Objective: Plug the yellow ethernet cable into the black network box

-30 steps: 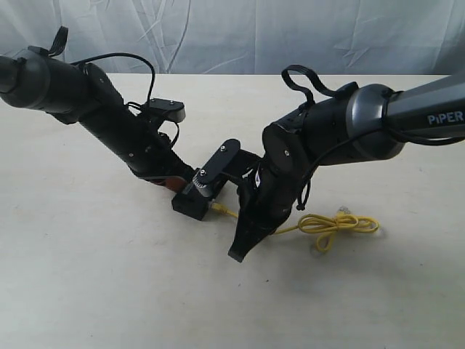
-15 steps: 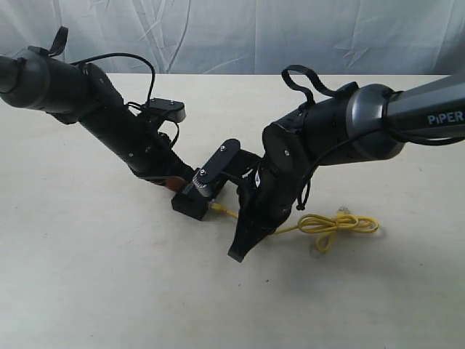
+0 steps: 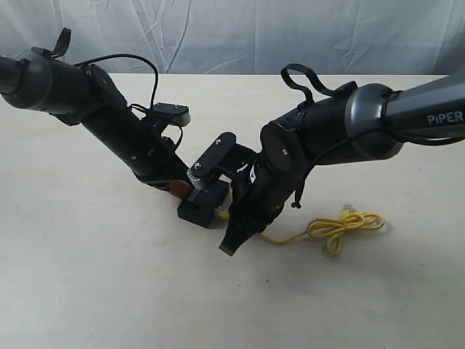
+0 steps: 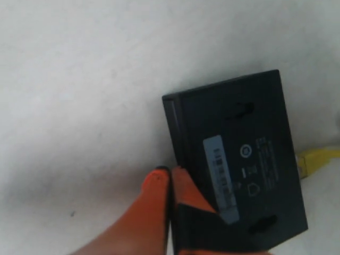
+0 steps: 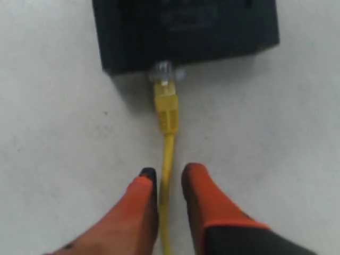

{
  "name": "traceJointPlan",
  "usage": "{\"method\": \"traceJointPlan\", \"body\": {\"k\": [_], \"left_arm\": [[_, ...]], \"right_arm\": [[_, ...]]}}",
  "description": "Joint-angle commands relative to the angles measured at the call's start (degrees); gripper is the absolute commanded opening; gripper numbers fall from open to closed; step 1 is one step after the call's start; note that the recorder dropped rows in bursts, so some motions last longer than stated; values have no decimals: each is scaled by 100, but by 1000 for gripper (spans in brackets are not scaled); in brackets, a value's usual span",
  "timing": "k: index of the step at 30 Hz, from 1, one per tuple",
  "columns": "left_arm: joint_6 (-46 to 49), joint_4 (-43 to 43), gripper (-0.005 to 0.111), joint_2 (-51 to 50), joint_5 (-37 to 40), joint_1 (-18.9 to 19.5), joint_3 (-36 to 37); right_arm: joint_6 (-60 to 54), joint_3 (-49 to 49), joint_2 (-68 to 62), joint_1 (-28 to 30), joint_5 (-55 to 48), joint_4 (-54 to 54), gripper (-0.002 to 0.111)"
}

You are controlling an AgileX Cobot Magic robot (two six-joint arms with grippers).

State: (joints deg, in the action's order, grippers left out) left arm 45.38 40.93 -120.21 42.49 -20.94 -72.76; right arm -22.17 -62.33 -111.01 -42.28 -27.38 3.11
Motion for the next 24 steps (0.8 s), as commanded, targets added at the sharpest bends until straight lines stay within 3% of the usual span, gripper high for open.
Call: {"method": "traceJointPlan", "body": {"k": [1, 4, 10, 13, 17, 24], "left_arm": [[20, 80, 0, 54, 98, -35, 40], [20, 80, 0, 54, 98, -35, 40], [20, 80, 0, 54, 98, -35, 40], [20, 80, 0, 54, 74, -23, 40], [-48, 17, 0, 122, -30, 23, 40], [-815, -971, 0, 847, -281, 71, 40]], "right_arm": [[-8, -27, 58, -16, 104, 13, 40], [88, -27, 76, -16, 91, 13, 47], [178, -27, 517, 16, -222, 115, 45], [178, -27, 800, 141, -477, 318, 35], [178, -27, 1084, 377, -817, 720, -1], [178, 76, 1349, 867, -906, 1128, 0]]}}
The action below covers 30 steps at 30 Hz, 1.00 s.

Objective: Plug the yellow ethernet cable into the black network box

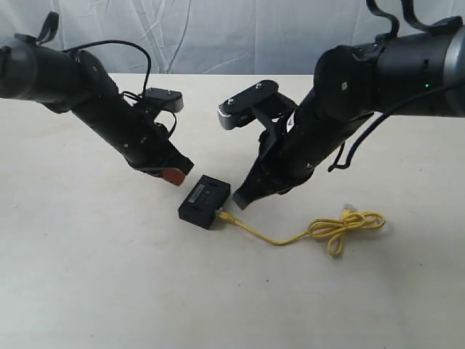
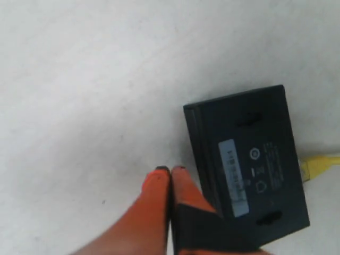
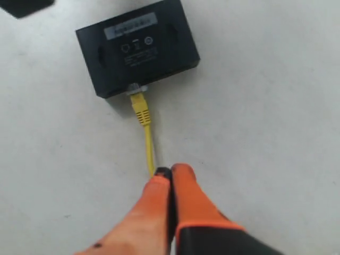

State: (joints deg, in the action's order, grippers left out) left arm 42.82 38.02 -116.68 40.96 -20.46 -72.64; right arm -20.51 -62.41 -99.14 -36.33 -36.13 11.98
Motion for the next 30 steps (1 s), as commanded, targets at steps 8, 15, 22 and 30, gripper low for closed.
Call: {"method": "traceJointPlan", "body": {"k": [8, 15, 22, 30], "left_arm": [[-2147, -1942, 0, 1845, -90, 456, 250], [-2508, -1874, 0, 4026, -704, 1563, 1587], [-2631, -1854, 0, 7163, -2563, 1656, 3631], [-2617, -1854, 0, 8580, -3433, 1656, 4612]], "right_arm": [[11, 731, 879, 1185, 145, 1022, 0], [229, 1799, 2735, 2284, 576, 1047, 0], [257, 3246, 5987, 2369, 1327, 1017, 0], [257, 4147, 7902, 2369, 2237, 1071, 0]]}}
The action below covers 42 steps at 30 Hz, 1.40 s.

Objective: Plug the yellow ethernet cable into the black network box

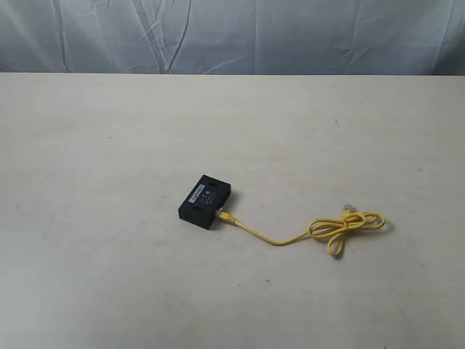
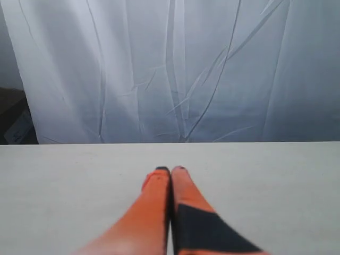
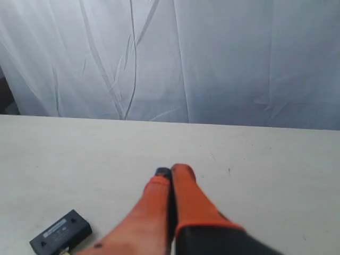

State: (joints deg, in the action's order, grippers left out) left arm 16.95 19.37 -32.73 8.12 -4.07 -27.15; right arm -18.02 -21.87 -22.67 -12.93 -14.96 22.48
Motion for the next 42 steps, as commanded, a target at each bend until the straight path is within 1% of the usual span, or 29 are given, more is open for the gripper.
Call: {"method": "traceJointPlan", "body": {"k": [1, 20, 22, 23, 27, 29, 36, 42], "left_arm": [[-30, 12, 0, 200, -166, 17, 63], [-30, 12, 0, 200, -175, 17, 63], [-30, 12, 0, 200, -175, 17, 63], [-30, 12, 0, 200, -175, 17, 63], [-30, 12, 0, 200, -175, 17, 63], [-30, 12, 0, 200, -175, 17, 63], [-30, 12, 0, 200, -175, 17, 63], [-30, 12, 0, 200, -175, 17, 63]], "right_arm": [[8, 93, 283, 29, 120, 21, 0], [8, 119, 311, 29, 159, 8, 0], [19, 119, 324, 29, 181, -381, 0], [156, 119, 350, 29, 184, -502, 0], [1539, 119, 374, 29, 135, -1327, 0], [1989, 119, 374, 29, 135, -1684, 0], [2006, 340, 431, 29, 213, -1806, 0], [2006, 1254, 1051, 29, 234, -1814, 0]]}}
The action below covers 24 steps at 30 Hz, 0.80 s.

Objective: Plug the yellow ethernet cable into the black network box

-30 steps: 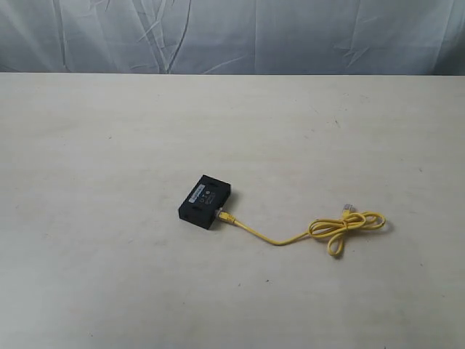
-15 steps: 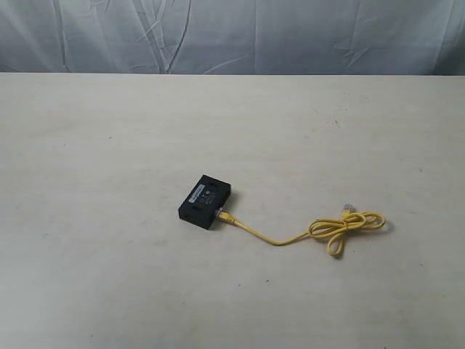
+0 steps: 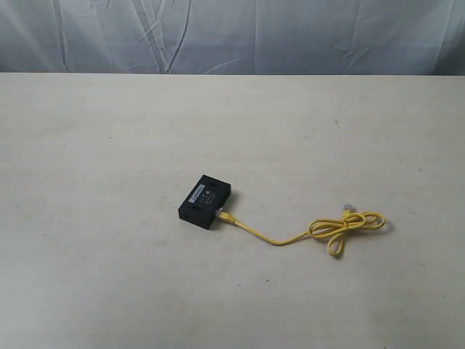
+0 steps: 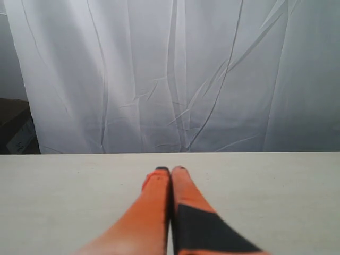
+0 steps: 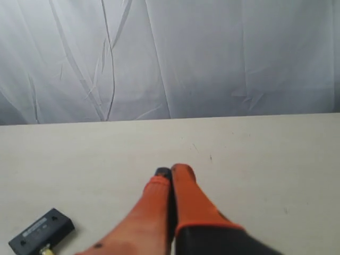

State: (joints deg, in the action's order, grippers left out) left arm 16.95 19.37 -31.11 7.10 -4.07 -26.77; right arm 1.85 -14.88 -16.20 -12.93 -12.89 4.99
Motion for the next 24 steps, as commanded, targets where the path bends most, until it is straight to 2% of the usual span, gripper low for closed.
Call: {"method": "traceJointPlan", "body": {"k": [1, 6, 10, 24], "left_arm": [[-30, 12, 0, 38, -72, 17, 25], [-30, 25, 0, 38, -71, 17, 25], [-30, 25, 0, 38, -71, 17, 25], [-30, 27, 0, 38, -3, 17, 25]], "right_arm": [[19, 741, 585, 29, 27, -65, 0], [19, 1488, 1208, 29, -19, -47, 0], [17, 1488, 1534, 29, -490, -87, 0], [-221, 1488, 1620, 29, -453, -112, 0]]}}
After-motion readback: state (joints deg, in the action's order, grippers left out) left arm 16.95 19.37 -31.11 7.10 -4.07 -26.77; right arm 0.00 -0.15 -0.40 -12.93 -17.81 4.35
